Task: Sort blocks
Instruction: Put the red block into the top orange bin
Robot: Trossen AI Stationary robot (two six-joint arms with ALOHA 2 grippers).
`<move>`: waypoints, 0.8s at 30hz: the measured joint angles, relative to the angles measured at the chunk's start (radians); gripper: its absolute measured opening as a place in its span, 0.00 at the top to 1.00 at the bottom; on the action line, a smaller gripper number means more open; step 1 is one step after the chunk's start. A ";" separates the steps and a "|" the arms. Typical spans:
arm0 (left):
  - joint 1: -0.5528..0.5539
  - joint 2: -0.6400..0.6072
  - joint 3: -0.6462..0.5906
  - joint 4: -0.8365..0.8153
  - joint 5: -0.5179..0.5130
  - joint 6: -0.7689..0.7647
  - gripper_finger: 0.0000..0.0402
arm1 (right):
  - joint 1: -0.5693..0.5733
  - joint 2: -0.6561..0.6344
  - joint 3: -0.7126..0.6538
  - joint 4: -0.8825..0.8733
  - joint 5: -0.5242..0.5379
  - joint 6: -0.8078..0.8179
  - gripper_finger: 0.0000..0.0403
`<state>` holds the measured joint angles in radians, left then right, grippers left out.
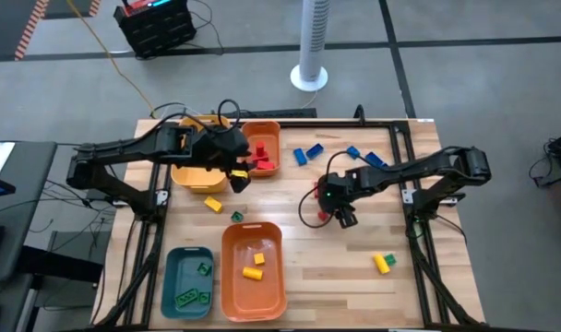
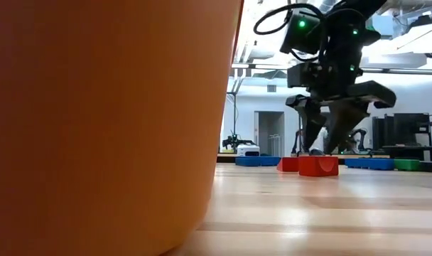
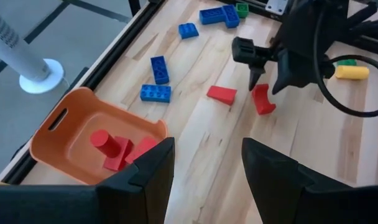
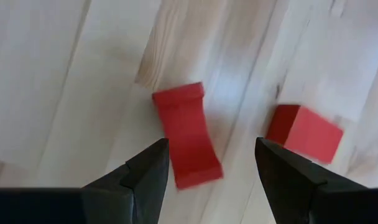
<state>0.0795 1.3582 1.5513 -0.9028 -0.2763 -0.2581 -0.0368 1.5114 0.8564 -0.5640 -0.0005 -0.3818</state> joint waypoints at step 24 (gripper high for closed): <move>0.000 0.000 0.000 0.000 0.001 -0.002 0.54 | -0.005 0.000 -0.147 0.152 -0.052 -0.028 0.53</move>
<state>0.0799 1.3586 1.5513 -0.9028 -0.2756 -0.2602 -0.0418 1.5112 0.7092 -0.4119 -0.0526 -0.4099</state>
